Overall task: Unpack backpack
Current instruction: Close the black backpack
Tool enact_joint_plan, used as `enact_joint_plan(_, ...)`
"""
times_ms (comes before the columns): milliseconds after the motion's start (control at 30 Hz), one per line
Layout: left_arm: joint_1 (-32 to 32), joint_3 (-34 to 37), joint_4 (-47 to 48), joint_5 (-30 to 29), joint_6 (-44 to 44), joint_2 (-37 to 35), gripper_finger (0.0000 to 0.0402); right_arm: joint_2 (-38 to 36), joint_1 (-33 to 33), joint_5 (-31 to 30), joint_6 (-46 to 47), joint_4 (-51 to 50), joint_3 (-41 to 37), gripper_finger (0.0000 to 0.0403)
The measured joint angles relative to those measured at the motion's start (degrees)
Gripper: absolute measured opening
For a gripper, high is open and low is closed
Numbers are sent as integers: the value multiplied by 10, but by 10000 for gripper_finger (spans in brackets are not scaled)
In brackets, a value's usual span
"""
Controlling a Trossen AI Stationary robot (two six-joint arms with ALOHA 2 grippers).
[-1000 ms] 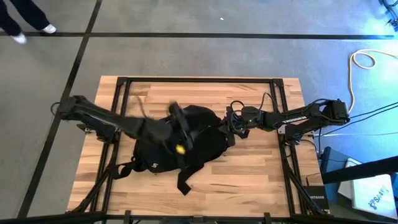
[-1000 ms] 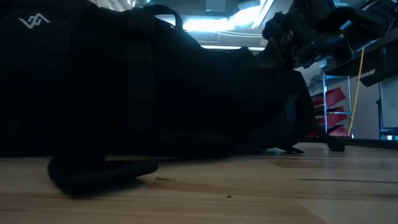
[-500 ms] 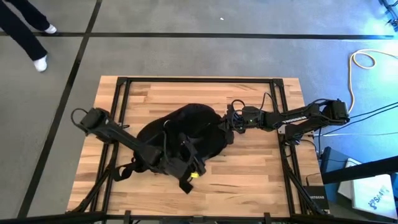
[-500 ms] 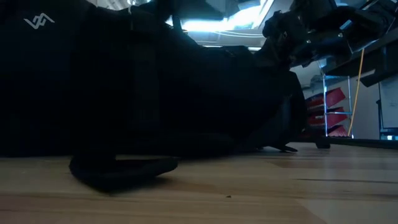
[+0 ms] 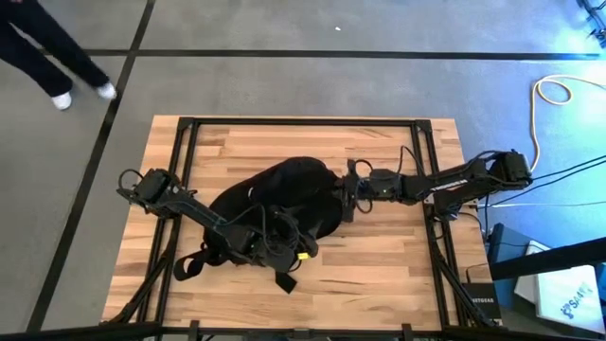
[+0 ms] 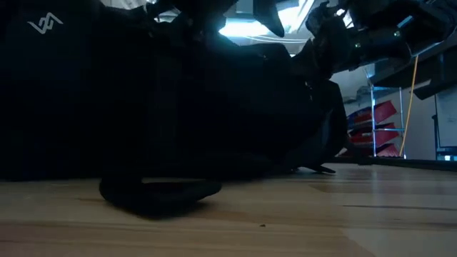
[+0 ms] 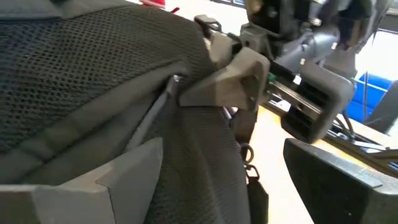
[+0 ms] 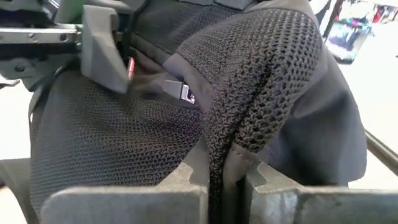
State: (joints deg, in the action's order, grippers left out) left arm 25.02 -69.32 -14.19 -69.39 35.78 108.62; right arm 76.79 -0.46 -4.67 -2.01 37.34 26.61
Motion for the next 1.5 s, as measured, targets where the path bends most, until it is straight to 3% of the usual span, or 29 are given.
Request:
enact_joint_plan(233,-7,2,-17,-92,-84,0,319,0,9,-12,-28,3,0,5)
enact_joint_plan(567,-43,2,-24,-13,-134,0,319,1,20,-82,-93,10,0,2)
enact_joint_plan(1033,-76,2,-78,21,-182,0,309,30,22,-84,-111,51,0,1)
enact_joint_plan(1167,-79,2,-78,23,-185,0,263,43,23,-83,-105,65,0,1)
enact_joint_plan(1500,-77,2,-75,25,-195,0,64,46,24,-83,-103,63,0,1)
